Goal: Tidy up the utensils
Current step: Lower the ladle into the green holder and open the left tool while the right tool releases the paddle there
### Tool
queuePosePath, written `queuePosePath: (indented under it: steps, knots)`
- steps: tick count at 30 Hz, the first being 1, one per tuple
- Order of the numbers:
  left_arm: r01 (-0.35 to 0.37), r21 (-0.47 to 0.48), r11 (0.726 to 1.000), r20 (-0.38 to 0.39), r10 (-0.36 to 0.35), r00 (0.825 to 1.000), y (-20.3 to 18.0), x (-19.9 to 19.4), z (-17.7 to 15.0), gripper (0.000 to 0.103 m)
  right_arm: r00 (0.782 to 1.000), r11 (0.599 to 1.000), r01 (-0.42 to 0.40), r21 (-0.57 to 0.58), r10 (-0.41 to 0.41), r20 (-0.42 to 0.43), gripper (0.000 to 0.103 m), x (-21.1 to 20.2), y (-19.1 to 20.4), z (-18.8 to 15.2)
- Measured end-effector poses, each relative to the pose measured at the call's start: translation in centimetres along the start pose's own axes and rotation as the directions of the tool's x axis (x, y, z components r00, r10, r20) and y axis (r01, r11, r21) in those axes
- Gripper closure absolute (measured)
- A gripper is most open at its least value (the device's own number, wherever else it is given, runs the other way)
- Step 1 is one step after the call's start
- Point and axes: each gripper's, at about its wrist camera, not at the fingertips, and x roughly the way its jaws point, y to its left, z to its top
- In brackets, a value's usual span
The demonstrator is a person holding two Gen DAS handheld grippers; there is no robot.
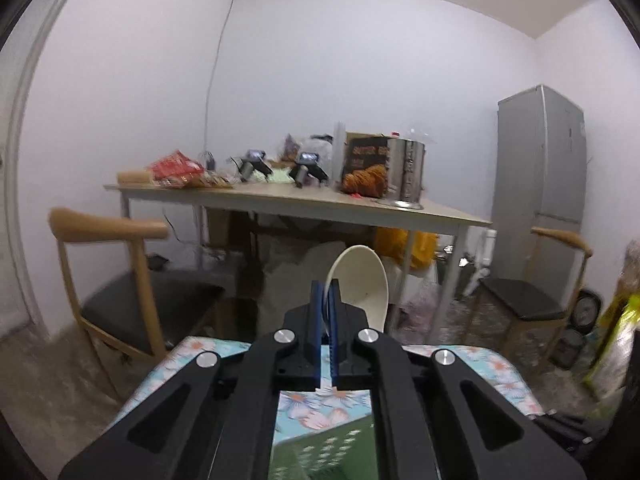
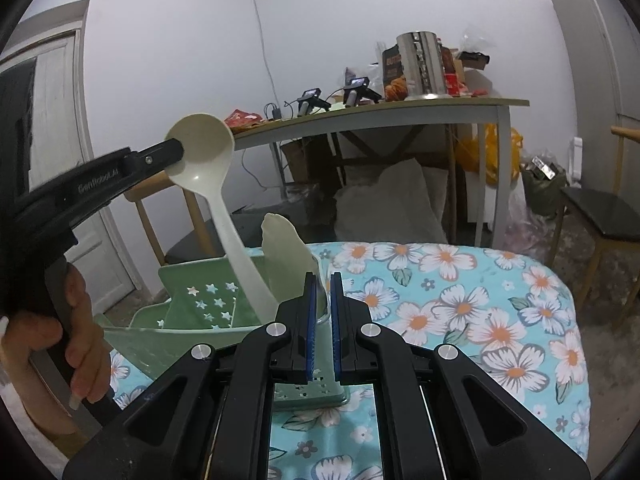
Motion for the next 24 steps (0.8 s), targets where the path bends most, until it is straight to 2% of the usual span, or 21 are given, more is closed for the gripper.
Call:
queuePosePath:
  steps: [4, 8, 10, 13, 14, 15, 16, 20, 21, 22, 23, 24]
  knots:
    - [-0.068, 0.09, 0.994, 0.056, 0.063, 0.996, -1.0, -0.1, -0.5, 0.101, 1.0, 1.0, -0.003, 0.014, 0.003, -0.008, 0.097, 0.1, 0.0, 0.1]
    - [-0.069, 0.179, 0.981, 0.068, 0.057, 0.996, -2.2, -0.3, -1.7, 0.101, 1.0, 1.0, 0.017, -0.012, -0.018, -0.024, 0.097, 0.6, 0.3, 1.0]
    - [-0.032, 0.2, 0.979, 0.041, 0.024, 0.999, -2.5, -0.2, -2.3, 0.1, 0.999, 1.0, 0.021, -0.018, -0.021, -0.033, 0.096, 0.9, 0.6, 1.6]
    - [0.046, 0.186, 0.981, -0.04, -0.04, 0.998, -2.4, 0.1, -2.8, 0.099, 0.999, 0.998, 0.042, -0.037, -0.042, -0.018, 0.094, 1.0, 1.0, 2.3]
    - [0.073, 0.18, 0.981, -0.066, -0.062, 0.996, -2.3, 0.3, -2.9, 0.099, 0.998, 0.997, 0.062, -0.044, -0.063, -0.019, 0.088, 1.1, 1.2, 2.7]
    - [0.099, 0.174, 0.98, -0.103, -0.082, 0.991, -2.1, 0.5, -2.9, 0.099, 0.996, 0.995, 0.087, -0.046, -0.088, -0.026, 0.077, 1.3, 1.2, 3.0]
    - [0.124, 0.159, 0.979, -0.135, -0.102, 0.986, -1.7, 0.7, -3.0, 0.097, 0.994, 0.994, 0.098, -0.044, -0.1, -0.033, 0.073, 1.5, 1.2, 3.2]
    - [0.181, 0.093, 0.979, -0.226, -0.156, 0.961, -0.3, 1.4, -3.0, 0.095, 0.991, 0.994, 0.106, -0.03, -0.108, -0.081, 0.066, 2.5, 0.9, 3.8]
    - [0.211, 0.081, 0.974, -0.251, -0.185, 0.95, 0.0, 1.5, -2.9, 0.094, 0.99, 0.994, 0.107, -0.034, -0.11, -0.092, 0.064, 2.7, 0.9, 3.8]
    - [0.232, 0.077, 0.97, -0.27, -0.204, 0.941, 0.0, 1.6, -2.9, 0.089, 0.989, 0.993, 0.108, -0.036, -0.111, -0.099, 0.063, 2.8, 1.0, 3.8]
    - [0.268, 0.072, 0.961, -0.298, -0.236, 0.925, 0.1, 1.6, -2.9, 0.079, 0.987, 0.994, 0.106, -0.039, -0.11, -0.119, 0.062, 3.1, 1.0, 3.7]
    - [0.286, 0.067, 0.956, -0.321, -0.251, 0.913, 0.3, 1.5, -2.9, 0.076, 0.985, 0.993, 0.109, -0.04, -0.113, -0.132, 0.062, 3.3, 1.0, 3.6]
